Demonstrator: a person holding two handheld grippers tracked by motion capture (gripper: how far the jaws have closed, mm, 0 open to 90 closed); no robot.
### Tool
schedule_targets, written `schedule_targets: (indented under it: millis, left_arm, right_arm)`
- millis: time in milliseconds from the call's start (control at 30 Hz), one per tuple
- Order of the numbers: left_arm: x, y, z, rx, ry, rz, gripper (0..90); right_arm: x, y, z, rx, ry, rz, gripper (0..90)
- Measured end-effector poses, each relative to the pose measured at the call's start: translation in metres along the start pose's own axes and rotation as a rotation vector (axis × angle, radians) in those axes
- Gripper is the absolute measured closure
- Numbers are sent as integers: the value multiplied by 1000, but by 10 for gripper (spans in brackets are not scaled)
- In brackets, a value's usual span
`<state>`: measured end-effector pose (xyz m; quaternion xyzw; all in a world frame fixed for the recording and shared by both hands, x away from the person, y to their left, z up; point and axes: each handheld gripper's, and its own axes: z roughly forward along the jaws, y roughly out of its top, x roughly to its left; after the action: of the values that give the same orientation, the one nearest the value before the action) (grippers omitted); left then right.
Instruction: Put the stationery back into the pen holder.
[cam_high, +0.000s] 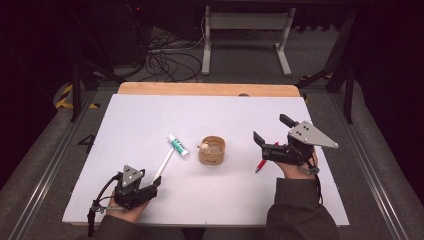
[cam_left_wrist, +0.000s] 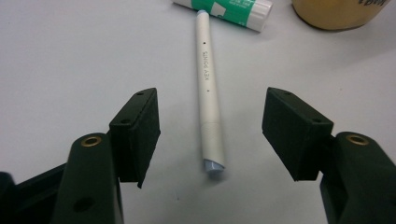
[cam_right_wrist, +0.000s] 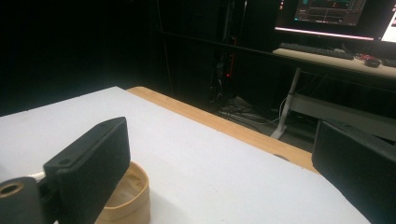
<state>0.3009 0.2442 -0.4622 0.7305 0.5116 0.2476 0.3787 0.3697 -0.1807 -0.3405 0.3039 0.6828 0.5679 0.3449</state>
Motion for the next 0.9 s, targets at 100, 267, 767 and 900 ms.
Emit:
schedule_targets:
  millis: [100, 267, 767, 900]
  left_arm:
    - [-2, -1, 3, 23, 22, -2, 409]
    - [-5, -2, 6, 34, 38, -8, 439]
    - [-17, -5, 16, 74, 95, 2, 573]
    - [-16, -5, 17, 72, 96, -3, 586]
  right_arm:
    - [0, 0, 0, 2, 0, 1, 49]
    - [1, 0, 1, 5, -2, 1, 51]
    - [3, 0, 1, 16, -1, -1, 53]
    - [3, 1, 1, 13, -5, 3, 54]
